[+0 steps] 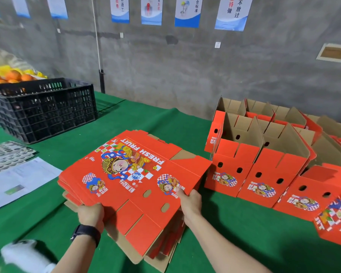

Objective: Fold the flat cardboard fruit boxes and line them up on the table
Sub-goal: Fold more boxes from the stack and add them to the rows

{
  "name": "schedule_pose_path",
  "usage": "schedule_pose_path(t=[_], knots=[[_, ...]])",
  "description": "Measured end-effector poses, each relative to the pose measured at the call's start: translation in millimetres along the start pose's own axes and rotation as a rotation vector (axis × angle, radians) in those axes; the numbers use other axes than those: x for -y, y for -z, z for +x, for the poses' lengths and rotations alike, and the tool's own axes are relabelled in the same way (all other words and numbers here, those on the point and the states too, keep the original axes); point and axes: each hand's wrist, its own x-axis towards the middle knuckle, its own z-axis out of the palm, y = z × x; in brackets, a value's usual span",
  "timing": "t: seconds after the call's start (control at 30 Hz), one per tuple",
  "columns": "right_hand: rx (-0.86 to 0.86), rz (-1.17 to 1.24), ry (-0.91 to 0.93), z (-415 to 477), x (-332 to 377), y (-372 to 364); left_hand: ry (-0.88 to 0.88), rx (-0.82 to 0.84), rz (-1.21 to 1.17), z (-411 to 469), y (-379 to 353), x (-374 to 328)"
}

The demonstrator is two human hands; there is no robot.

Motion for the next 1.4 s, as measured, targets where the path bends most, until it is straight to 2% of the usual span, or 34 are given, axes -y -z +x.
schedule_pose_path(t=[0.1, 0.23, 0.33, 0.43, 0.5, 0.57, 0.67, 0.73, 0.8, 0.87, 0.93, 1.0, 1.1, 1.23, 1.33, 1.4], knots=[[0.061, 0.109, 0.065, -7, 15, 1, 0.008, -0.03, -0.072, -2, -1, -1], [0.147, 0.182, 0.254, -18, 48, 5, 0.043, -0.036, -0.2, -3, -2, -6], [0.223, 0.29, 0.309, -22, 77, 19, 0.03, 0.079, -0.299, -14, -10, -10], [0.258, 0.45, 0.254, -21, 104, 45, 0.011, 0.234, -0.355, -29, -23, -10], [0.169, 0.529, 0.249, -20, 119, 67, 0.003, 0.404, -0.319, -46, -32, -10], [0.009, 0.52, 0.322, -19, 128, 90, -0.003, 0.521, -0.319, -65, -42, -16], [-0.14, 0.494, 0.408, -21, 128, 131, -0.052, 0.515, -0.355, -81, -59, -29], [-0.18, 0.496, 0.414, -25, 124, 162, -0.17, 0.475, -0.258, -92, -68, -39], [-0.222, 0.484, 0.425, -31, 120, 197, -0.281, 0.515, -0.216, -109, -73, -49], [-0.251, 0.468, 0.458, -37, 113, 234, -0.464, 0.516, -0.183, -124, -80, -58], [-0.275, 0.448, 0.488, -42, 102, 274, -0.661, 0.437, -0.05, -140, -86, -72], [-0.346, 0.448, 0.441, -43, 85, 314, -0.755, 0.458, -0.041, -158, -90, -83], [-0.38, 0.464, 0.343, -49, 60, 364, -0.81, 0.637, -0.101, -193, -101, -90], [-0.442, 0.328, 0.297, -58, 37, 405, -0.828, 0.811, -0.175, -236, -122, -85], [-0.499, 0.213, 0.376, -65, 33, 426, -0.769, 0.945, -0.22, -254, -132, -68], [-0.657, 0.026, 0.45, -71, 36, 435, -0.692, 1.016, -0.254, -265, -132, -52]])
